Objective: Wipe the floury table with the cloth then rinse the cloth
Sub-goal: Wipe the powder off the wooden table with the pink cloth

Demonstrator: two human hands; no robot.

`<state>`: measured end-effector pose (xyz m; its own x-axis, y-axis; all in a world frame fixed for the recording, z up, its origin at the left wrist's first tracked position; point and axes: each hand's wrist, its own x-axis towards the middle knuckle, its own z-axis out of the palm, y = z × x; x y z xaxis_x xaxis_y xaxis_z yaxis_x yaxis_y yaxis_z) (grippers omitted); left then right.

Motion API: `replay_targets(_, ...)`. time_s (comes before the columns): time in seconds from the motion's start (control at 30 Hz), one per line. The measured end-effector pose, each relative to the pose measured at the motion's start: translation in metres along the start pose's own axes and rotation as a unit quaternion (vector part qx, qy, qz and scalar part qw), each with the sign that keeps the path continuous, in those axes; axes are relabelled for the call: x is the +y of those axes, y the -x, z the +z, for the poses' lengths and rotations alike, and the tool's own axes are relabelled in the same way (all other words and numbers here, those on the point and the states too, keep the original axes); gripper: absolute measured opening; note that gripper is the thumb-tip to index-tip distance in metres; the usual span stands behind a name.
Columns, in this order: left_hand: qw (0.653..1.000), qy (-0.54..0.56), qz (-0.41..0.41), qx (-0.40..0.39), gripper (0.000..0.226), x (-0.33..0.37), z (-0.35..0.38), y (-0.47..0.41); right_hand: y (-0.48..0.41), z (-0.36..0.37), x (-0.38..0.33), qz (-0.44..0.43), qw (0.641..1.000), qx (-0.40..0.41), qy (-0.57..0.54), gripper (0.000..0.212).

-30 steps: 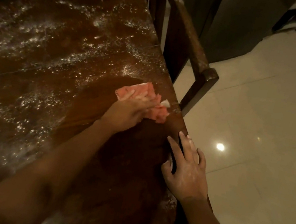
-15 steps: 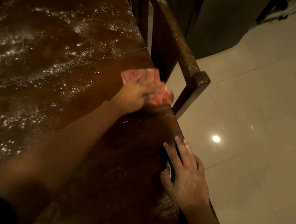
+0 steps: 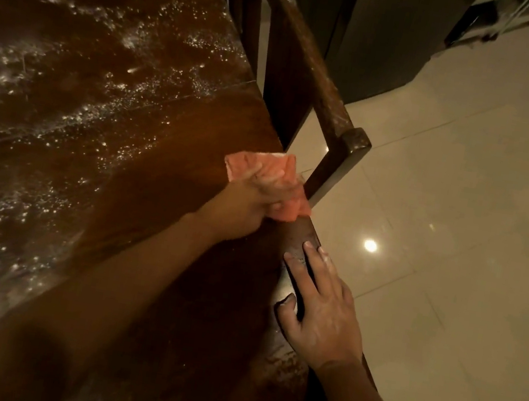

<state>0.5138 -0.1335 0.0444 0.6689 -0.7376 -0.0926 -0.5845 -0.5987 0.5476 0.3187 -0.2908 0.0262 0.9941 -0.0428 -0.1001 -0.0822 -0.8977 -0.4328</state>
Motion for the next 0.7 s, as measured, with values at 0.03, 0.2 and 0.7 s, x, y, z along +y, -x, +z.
replay_targets(0.03,0.999,0.026,0.017,-0.037,0.053,-0.011,-0.006,0.01,0.001,0.0,-0.001,0.0,1.0,0.002,0.002,0.063)
replay_targets(0.2,0.987,0.103,-0.082,0.09,0.082,-0.053,-0.033,0.022,0.0,-0.003,-0.001,-0.004,1.0,-0.001,0.022,0.064)
replay_targets(0.7,0.965,0.041,-0.188,0.18,0.051,-0.06,-0.004,0.139,0.003,-0.002,-0.001,-0.008,0.999,-0.017,0.041,0.065)
